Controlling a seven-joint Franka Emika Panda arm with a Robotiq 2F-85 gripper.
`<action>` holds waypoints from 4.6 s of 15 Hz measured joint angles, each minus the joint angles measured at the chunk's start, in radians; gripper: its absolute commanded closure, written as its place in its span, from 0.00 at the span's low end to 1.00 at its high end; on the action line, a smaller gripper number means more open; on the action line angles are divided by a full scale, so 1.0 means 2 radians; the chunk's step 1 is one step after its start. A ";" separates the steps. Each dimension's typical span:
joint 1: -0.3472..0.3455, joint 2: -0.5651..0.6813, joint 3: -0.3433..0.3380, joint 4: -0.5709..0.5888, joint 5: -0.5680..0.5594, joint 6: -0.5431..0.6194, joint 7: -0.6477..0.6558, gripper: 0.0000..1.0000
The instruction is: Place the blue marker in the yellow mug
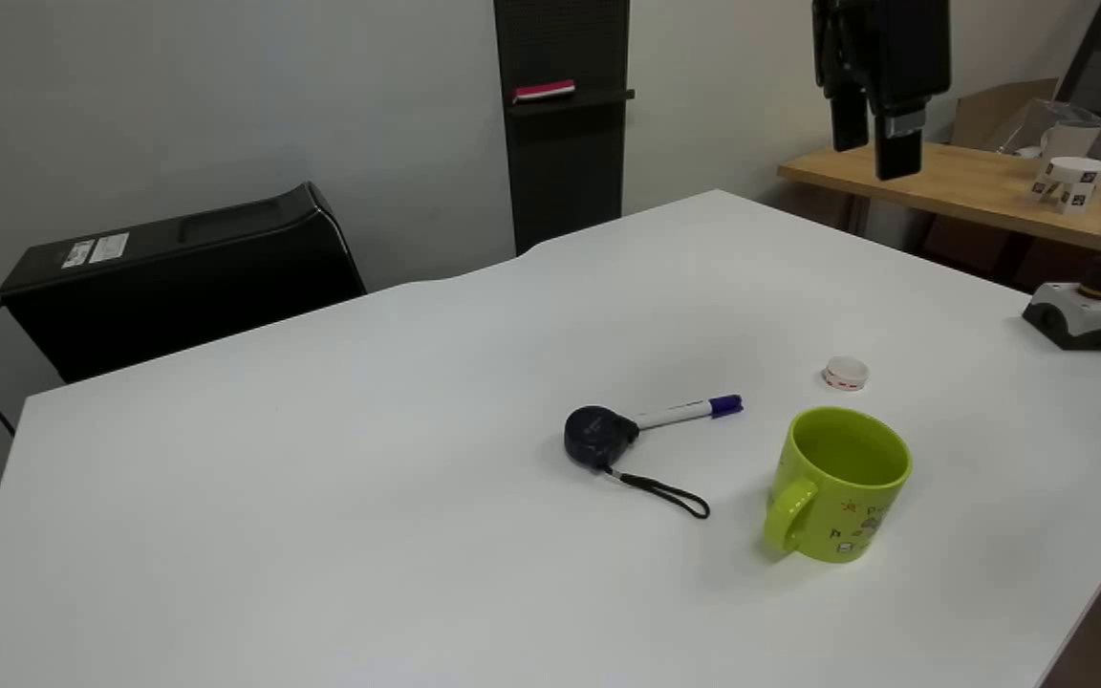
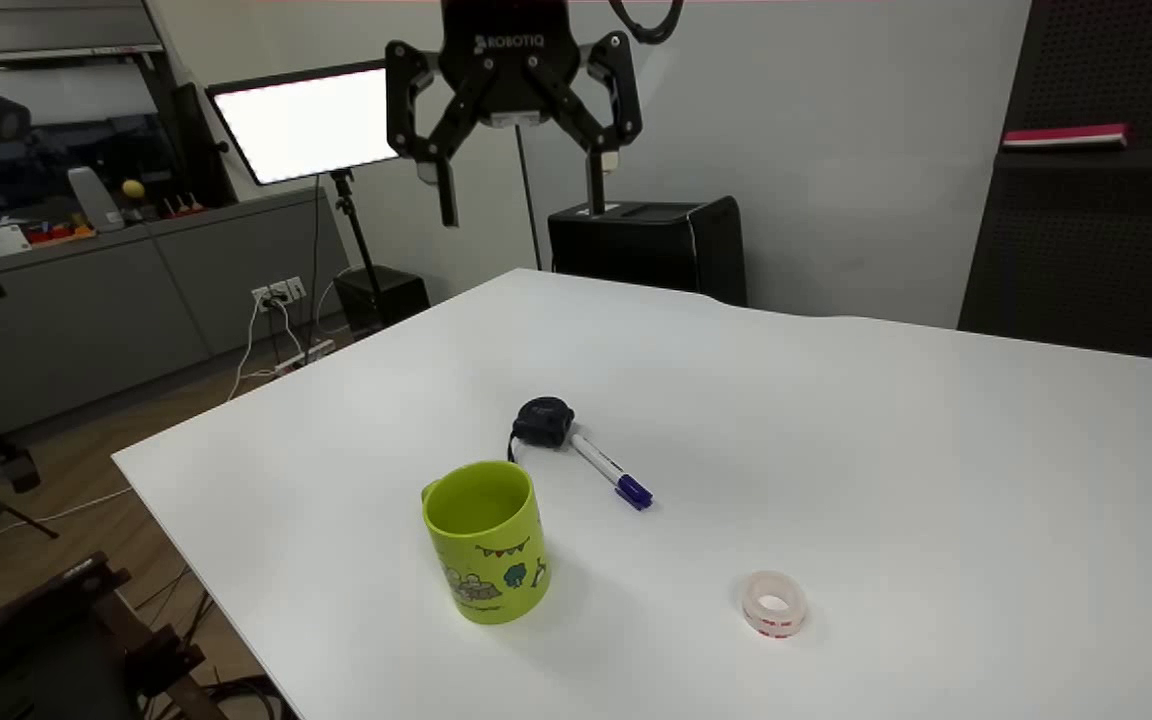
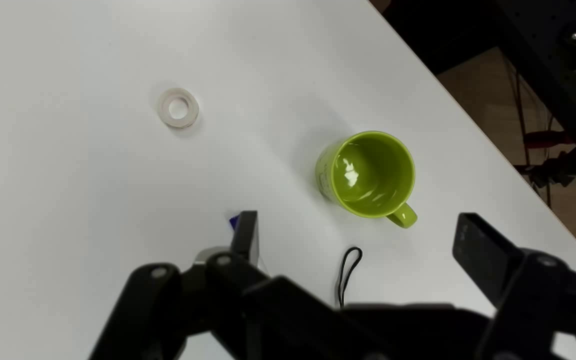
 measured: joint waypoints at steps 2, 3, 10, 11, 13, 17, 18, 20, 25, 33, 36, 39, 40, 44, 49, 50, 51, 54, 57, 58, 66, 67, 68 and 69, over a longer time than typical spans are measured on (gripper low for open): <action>0.000 0.001 0.000 0.000 -0.003 0.000 -0.003 0.00; 0.000 0.004 0.000 0.000 -0.012 0.000 -0.004 0.00; -0.005 0.044 -0.003 -0.012 -0.107 0.065 -0.044 0.00; -0.008 0.050 -0.004 -0.017 -0.117 0.094 -0.048 0.00; -0.015 0.061 -0.009 -0.028 -0.126 0.154 -0.055 0.00; -0.035 0.091 -0.015 -0.035 -0.112 0.243 -0.077 0.00; -0.040 0.099 -0.015 -0.035 -0.100 0.257 -0.085 0.00; -0.047 0.117 -0.014 -0.034 -0.072 0.275 -0.105 0.00; -0.053 0.167 -0.008 -0.009 -0.041 0.281 -0.131 0.00; -0.050 0.240 0.005 0.065 -0.042 0.259 -0.132 0.00; -0.041 0.262 0.012 0.083 -0.042 0.250 -0.132 0.00; -0.029 0.280 0.013 0.091 -0.044 0.250 -0.129 0.00; -0.025 0.285 0.013 0.092 -0.044 0.250 -0.127 0.00; -0.010 0.300 0.008 0.092 -0.060 0.255 -0.096 0.00; 0.018 0.306 -0.011 0.087 -0.102 0.286 -0.007 0.00; 0.021 0.306 -0.012 0.085 -0.106 0.293 0.008 0.00; 0.024 0.306 -0.012 0.082 -0.108 0.298 0.021 0.00; 0.027 0.307 -0.010 0.074 -0.111 0.308 0.048 0.00; 0.029 0.307 -0.013 0.063 -0.124 0.323 0.071 0.00; 0.030 0.307 -0.016 0.059 -0.131 0.328 0.078 0.00; 0.031 0.307 -0.028 0.036 -0.162 0.346 0.098 0.00; 0.030 0.307 -0.026 0.035 -0.162 0.346 0.097 0.00; 0.030 0.307 -0.024 0.033 -0.162 0.347 0.097 0.00; 0.029 0.307 -0.022 0.032 -0.162 0.347 0.095 0.00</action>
